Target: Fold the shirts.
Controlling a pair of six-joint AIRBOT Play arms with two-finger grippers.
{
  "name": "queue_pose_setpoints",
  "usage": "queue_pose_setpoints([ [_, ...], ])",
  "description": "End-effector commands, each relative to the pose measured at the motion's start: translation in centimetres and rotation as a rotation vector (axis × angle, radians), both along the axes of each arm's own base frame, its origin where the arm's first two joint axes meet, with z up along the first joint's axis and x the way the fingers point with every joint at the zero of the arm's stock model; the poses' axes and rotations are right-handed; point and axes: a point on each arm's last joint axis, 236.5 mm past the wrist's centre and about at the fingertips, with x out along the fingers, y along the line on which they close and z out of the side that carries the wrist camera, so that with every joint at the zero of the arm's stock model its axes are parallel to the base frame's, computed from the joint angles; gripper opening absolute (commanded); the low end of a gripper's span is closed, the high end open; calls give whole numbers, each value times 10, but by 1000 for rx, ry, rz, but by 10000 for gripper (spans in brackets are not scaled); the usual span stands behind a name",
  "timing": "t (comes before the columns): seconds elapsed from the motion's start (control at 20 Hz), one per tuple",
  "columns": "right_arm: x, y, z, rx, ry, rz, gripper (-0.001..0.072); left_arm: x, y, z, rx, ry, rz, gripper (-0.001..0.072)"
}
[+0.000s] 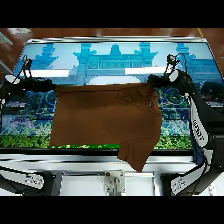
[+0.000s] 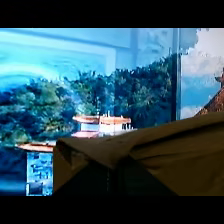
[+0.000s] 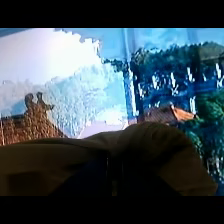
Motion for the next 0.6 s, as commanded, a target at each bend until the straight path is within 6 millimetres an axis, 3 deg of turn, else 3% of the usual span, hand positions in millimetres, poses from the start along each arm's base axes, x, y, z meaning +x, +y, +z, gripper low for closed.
queue_pose_setpoints([
  [0.0,-48,7,-6,14,195,56,62,-39,-19,-22,-26,171,-126,37],
  [0.05,-71,9,-7,8,284,87,62,-58,-19,-28,-8,243,-175,37],
  [0.15,-118,-1,-22,-52,484,125,62,-93,10,-47,97,434,-117,36],
  [0.25,-148,-16,-38,-121,619,146,62,-115,22,-56,138,540,-99,36],
  [0.35,-157,-23,-48,-140,655,137,62,-120,17,-56,120,561,-112,36],
  [0.55,-147,-21,-57,-124,612,81,62,-120,7,-58,108,574,-111,36],
])
